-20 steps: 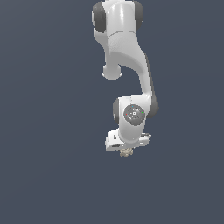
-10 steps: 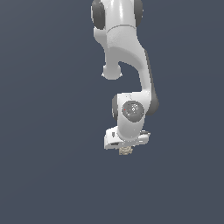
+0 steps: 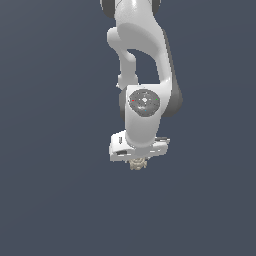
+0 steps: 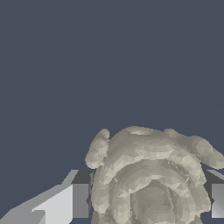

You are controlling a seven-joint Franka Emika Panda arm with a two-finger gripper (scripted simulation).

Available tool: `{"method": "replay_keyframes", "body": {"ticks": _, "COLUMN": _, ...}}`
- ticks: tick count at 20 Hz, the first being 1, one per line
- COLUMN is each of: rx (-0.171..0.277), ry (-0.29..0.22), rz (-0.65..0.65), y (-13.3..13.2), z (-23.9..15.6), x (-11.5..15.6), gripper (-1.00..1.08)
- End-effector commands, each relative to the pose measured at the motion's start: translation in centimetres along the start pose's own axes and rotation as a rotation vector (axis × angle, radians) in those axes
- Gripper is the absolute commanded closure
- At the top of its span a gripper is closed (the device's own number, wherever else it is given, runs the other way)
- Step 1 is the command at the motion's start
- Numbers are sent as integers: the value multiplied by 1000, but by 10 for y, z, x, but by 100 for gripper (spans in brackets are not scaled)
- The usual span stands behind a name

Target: Pick up the object and move it to a goal position.

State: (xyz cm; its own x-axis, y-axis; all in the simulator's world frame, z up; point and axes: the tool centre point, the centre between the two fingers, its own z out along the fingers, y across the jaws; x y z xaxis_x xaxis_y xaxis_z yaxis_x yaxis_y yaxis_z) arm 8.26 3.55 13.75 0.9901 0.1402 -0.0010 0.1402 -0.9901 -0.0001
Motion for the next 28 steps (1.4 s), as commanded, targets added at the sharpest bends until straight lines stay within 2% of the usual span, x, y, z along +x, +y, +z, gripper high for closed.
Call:
{"method": "replay_keyframes", "body": {"ticks": 1, "rx": 0, "ry": 1, "rz": 0, "y": 10, "z": -29, "x": -2, "gripper": 108}}
{"method": "replay_keyframes", "body": {"ticks": 18, "rx": 1, "ry": 1, "rz": 0, "y": 70, "z": -209, "x": -13, "gripper": 108}}
{"method": "replay_keyframes", "body": {"ticks": 28, "rx": 0, "ry": 1, "rz": 0, "y": 89, "z": -261, "x": -13, "gripper": 108}}
